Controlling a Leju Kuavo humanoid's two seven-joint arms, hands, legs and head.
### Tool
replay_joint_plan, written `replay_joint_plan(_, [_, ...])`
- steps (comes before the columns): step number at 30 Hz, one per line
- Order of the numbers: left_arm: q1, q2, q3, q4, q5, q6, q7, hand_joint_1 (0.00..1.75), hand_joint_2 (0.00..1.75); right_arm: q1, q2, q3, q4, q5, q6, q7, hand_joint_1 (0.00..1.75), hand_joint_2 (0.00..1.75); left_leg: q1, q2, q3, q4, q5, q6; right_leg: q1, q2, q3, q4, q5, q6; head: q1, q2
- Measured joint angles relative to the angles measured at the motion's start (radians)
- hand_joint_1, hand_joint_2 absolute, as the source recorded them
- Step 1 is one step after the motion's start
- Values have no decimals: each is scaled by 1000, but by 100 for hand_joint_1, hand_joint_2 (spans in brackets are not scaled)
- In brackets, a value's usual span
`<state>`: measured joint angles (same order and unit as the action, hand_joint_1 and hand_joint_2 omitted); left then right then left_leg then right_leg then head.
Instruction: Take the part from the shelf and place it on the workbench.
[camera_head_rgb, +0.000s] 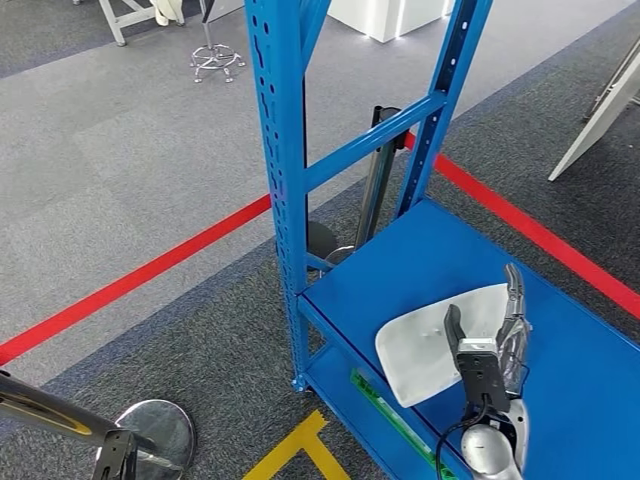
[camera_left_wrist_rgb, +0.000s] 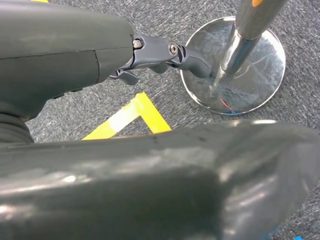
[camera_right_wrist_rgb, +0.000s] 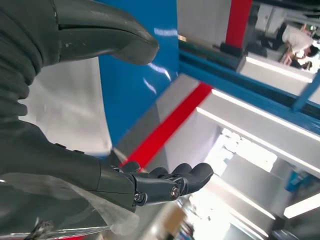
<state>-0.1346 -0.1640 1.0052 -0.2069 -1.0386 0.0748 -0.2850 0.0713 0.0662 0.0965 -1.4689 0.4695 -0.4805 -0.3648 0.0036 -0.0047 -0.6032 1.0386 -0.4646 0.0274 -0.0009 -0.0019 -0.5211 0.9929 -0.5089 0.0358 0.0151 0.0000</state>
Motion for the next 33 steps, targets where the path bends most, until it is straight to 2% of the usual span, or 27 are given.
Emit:
replay_joint_plan(3, [0, 0, 0, 0, 0, 0, 0, 0, 0, 1, 17, 3, 11, -88, 21, 1, 0, 175, 0, 0, 0, 0, 0, 0, 0, 0, 0, 0, 0, 0, 0, 0])
replay_joint_plan(8, [1, 0, 0, 0, 0, 2, 0, 0, 0, 2, 47, -7, 37, -148, -16, -28, 0, 175, 0, 0, 0, 0, 0, 0, 0, 0, -1, 0, 0, 0, 0, 0])
replay_joint_plan(12, [1, 0, 0, 0, 3, 4, 0, 0, 0, 8, 69, -20, 47, -135, -67, -61, 0, 175, 0, 0, 0, 0, 0, 0, 0, 0, -1, 0, 0, 0, 0, 0])
replay_joint_plan(21, [2, 0, 0, 0, 6, 5, -3, 0, 0, 19, 89, -21, 65, -110, -77, -72, 0, 175, 0, 0, 0, 0, 0, -1, 0, 0, -1, 0, -1, -1, 0, 0])
replay_joint_plan(23, [2, 1, 0, 0, 7, 5, -5, 0, 0, 20, 90, -19, 68, -64, -92, -82, 0, 175, 0, 0, 0, 0, 0, -1, 0, 0, -1, 0, -1, -1, 0, 0])
replay_joint_plan(26, [2, 4, 1, 0, 9, 5, -8, 0, 0, 28, 88, -3, 60, 73, -138, -86, 0, 175, 0, 0, 0, 0, 0, -1, 0, 0, -1, 0, -1, -1, 0, 0])
replay_joint_plan(29, [4, 7, 1, 0, 11, 3, -9, 0, 0, 44, 72, 27, 23, 183, -150, -51, 0, 175, 0, 0, 0, 0, -1, -1, 0, 0, -1, 0, -1, -1, 0, 0])
replay_joint_plan(33, [5, 10, 1, 0, 12, 0, -12, 0, 0, 63, 32, 73, -42, 244, -131, -10, 0, 175, 0, 0, 0, 0, -1, -1, 0, 0, -1, 0, -1, -1, 0, 0])
